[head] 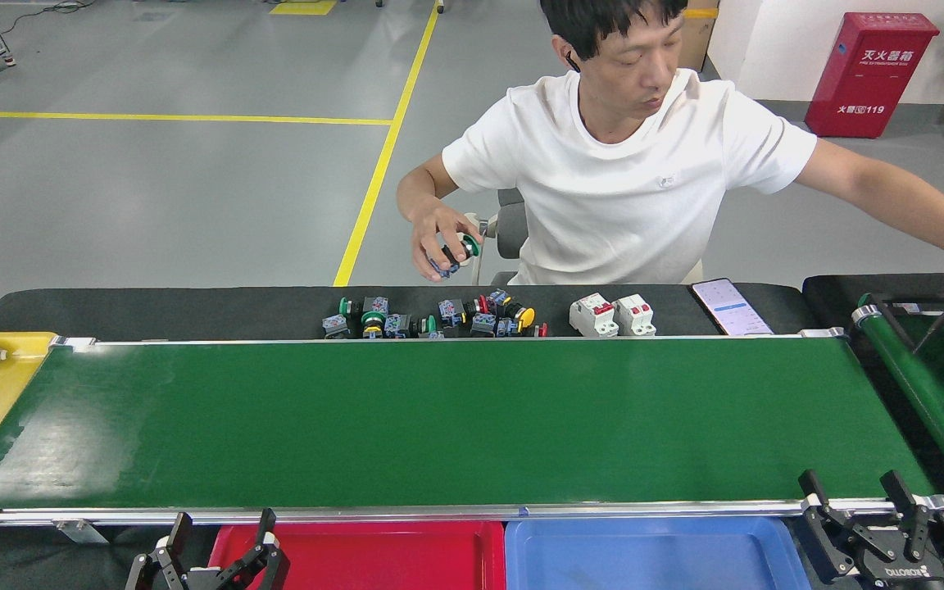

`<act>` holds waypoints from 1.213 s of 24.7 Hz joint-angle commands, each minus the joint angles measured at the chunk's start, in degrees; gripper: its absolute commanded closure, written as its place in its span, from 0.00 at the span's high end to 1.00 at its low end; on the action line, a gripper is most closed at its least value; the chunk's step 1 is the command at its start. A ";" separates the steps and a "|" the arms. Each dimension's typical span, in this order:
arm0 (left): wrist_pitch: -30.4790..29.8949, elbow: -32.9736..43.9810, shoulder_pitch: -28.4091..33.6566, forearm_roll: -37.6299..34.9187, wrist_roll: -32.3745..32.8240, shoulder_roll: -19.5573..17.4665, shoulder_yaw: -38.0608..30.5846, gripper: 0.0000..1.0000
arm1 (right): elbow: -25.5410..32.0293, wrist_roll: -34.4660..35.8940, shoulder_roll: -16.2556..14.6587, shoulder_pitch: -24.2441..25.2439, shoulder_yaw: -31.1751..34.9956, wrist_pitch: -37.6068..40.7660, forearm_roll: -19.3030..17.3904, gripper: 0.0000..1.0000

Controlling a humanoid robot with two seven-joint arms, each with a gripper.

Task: Pick switch part from conveyor to tray

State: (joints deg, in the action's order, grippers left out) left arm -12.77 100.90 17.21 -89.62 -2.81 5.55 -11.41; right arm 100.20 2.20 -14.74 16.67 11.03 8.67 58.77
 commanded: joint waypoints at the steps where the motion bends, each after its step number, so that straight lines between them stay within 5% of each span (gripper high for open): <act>1: 0.03 0.79 -0.07 -0.11 -0.53 -0.45 -0.20 1.00 | 0.70 0.08 -0.12 -0.06 0.39 -0.06 0.02 1.00; 16: -2.52 0.79 -0.07 0.15 -0.62 -3.09 -1.69 1.00 | 0.70 -0.18 0.06 -0.15 0.57 -0.49 -0.24 1.00; 30: -4.28 0.88 0.02 3.49 4.31 -1.42 -1.69 1.00 | 0.17 -2.55 0.76 -0.76 0.39 -1.37 0.20 0.99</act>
State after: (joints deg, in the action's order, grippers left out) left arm -17.05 100.94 17.54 -86.42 1.20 3.98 -12.96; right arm 99.98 0.97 -13.77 16.56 11.13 8.00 58.86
